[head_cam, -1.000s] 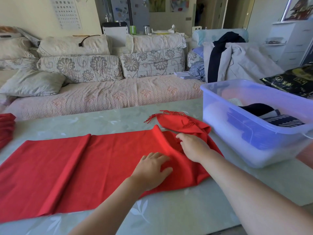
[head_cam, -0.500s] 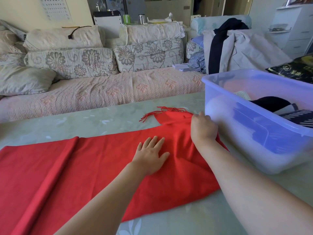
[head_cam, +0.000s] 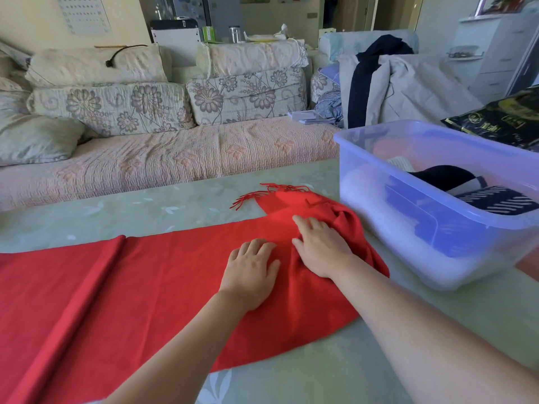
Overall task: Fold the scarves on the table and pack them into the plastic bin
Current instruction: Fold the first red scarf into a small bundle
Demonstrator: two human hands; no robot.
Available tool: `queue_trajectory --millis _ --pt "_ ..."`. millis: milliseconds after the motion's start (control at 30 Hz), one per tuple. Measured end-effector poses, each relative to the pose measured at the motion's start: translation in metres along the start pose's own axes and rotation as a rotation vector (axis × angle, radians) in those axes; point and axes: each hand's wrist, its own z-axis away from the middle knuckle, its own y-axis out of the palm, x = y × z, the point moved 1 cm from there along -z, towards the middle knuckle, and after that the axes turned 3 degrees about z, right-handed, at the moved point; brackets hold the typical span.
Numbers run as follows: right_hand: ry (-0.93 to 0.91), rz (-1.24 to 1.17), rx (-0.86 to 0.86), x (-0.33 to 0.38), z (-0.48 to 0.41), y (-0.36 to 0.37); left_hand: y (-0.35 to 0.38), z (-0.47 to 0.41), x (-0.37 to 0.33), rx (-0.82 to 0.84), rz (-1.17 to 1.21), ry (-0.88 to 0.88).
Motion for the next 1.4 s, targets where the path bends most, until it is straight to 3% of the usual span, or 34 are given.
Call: queue_trajectory --millis 167,400,567,667,800,933,1033,1167,1400 --pt "0.065 -0.011 0.168 -0.039 0.027 -0.002 0.005 0.017 -0.008 0.201 -0.014 -0.046" --pt "-0.07 -0.043 0.08 -0.022 0.064 -0.028 0.003 0.033 -0.044 0.204 0.0 0.042" --pt "0.195 -0.039 0.484 -0.025 0.103 -0.024 0.01 0.051 -0.063 0.285 -0.04 0.048" --pt "0.229 -0.013 0.566 -0.03 0.117 -0.033 0.006 0.054 -0.069 0.374 -0.05 0.068" --pt "0.13 0.123 0.375 -0.024 0.12 -0.046 -0.001 0.054 -0.07 0.348 -0.036 0.108" --pt "0.02 0.053 0.132 -0.007 0.107 -0.042 0.003 0.058 -0.064 0.307 -0.04 0.022" --pt "-0.101 0.008 0.161 0.013 0.098 -0.032 0.004 0.061 -0.058 0.313 0.018 0.049" --pt "-0.153 -0.022 0.21 0.042 0.082 -0.033 -0.02 0.063 -0.03 0.155 0.069 0.062" --pt "-0.218 -0.141 0.217 0.13 0.048 -0.052 -0.082 0.103 0.08 -0.009 -0.011 -0.16"
